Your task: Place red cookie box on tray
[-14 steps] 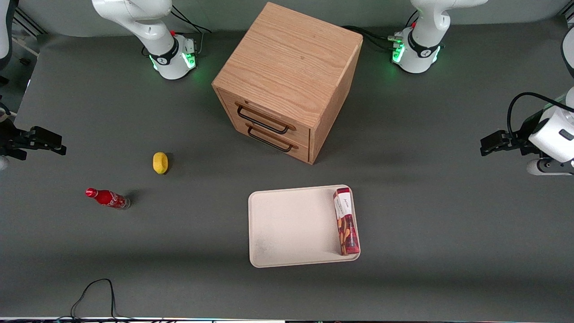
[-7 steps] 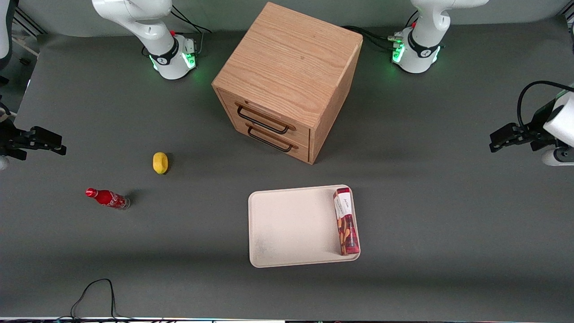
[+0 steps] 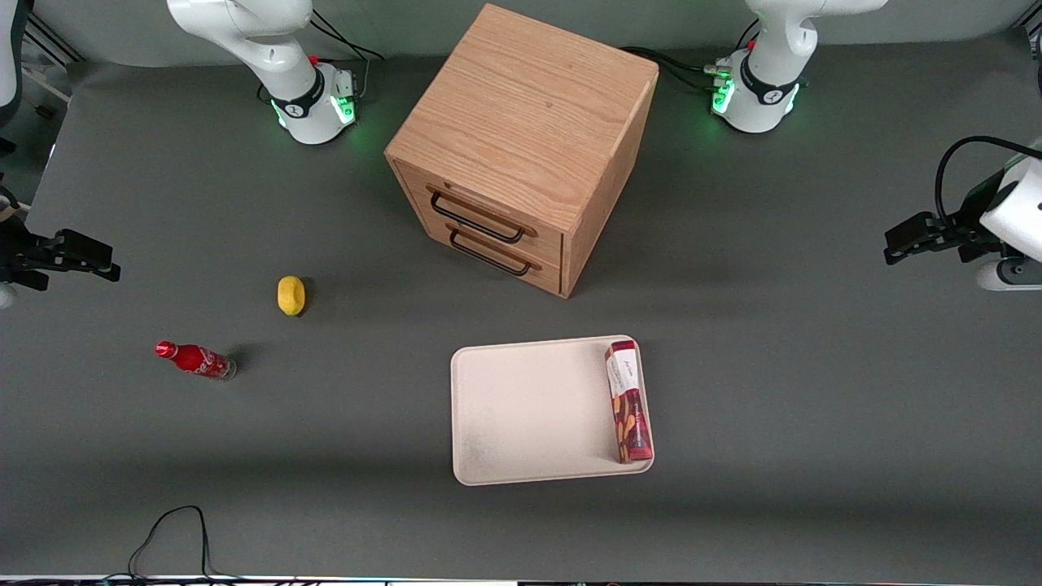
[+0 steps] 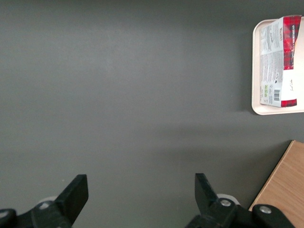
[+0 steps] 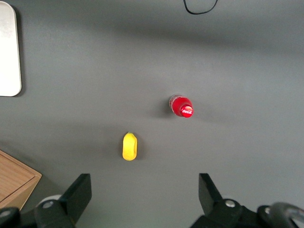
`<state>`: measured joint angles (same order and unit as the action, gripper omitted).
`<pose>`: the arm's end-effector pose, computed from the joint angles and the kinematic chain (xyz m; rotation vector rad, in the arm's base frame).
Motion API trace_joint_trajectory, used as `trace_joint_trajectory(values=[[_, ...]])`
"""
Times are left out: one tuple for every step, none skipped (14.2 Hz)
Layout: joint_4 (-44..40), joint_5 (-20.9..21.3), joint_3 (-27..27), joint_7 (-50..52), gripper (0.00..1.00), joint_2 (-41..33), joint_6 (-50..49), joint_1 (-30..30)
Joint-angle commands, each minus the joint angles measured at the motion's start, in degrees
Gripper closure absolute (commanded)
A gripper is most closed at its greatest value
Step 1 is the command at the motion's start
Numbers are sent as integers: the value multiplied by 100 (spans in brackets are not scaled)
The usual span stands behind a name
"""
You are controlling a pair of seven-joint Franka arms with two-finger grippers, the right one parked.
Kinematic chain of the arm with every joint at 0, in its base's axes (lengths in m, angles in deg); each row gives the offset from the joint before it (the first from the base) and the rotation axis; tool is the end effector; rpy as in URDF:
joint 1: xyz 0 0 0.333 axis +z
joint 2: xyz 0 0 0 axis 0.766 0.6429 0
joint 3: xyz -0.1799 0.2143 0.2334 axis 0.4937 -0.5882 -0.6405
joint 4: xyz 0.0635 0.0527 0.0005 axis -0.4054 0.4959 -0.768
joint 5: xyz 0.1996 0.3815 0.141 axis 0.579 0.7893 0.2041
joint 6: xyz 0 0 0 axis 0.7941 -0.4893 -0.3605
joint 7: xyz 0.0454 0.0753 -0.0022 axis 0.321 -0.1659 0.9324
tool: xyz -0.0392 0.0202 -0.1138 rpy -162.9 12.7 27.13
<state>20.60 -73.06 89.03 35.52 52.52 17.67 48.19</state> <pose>0.6330 -0.0142 0.6132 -3.1364 -0.0207 0.0401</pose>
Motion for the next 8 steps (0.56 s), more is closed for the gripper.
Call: trace_joint_trajectory(values=[[145,-65,-38,-51,0,-191,-206,-31],[145,-65,-30,-59,0,-199,-224,-22],[145,-65,-21,-59,0,-199,-224,-4],[145,-65,58,-59,0,-199,-224,39],[145,-65,67,-59,0,-199,-224,40],[145,-65,67,-51,0,-199,-224,31],[145,-65,67,-50,0,-199,-224,22],[145,-65,67,-50,0,-199,-224,31]])
